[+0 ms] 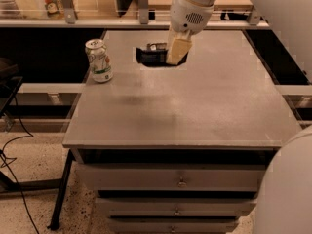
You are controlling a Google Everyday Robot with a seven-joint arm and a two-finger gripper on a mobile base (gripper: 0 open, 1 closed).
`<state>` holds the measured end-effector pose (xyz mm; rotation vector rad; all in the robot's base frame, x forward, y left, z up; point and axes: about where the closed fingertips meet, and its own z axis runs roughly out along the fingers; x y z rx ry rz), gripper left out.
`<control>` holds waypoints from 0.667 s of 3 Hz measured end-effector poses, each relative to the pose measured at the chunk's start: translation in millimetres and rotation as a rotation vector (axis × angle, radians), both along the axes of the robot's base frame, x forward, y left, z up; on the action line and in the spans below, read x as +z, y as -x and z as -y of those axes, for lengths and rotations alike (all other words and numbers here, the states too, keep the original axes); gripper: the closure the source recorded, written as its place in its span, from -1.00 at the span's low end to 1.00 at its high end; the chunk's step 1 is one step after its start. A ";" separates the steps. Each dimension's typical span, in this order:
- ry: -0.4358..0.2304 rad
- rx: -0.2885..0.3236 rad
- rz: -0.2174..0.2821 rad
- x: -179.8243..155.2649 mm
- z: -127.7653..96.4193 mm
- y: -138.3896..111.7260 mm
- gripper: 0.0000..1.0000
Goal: Move rxbar blueberry near 7up can
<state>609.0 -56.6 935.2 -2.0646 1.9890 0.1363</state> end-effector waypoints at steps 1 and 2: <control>-0.001 0.052 -0.019 -20.8 -36.5 5.9 1.00; -0.019 0.108 -0.045 -59.2 -86.0 -2.3 1.00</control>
Offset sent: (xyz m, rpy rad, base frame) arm -0.0098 0.0963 -0.0696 -0.0111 0.0914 0.1446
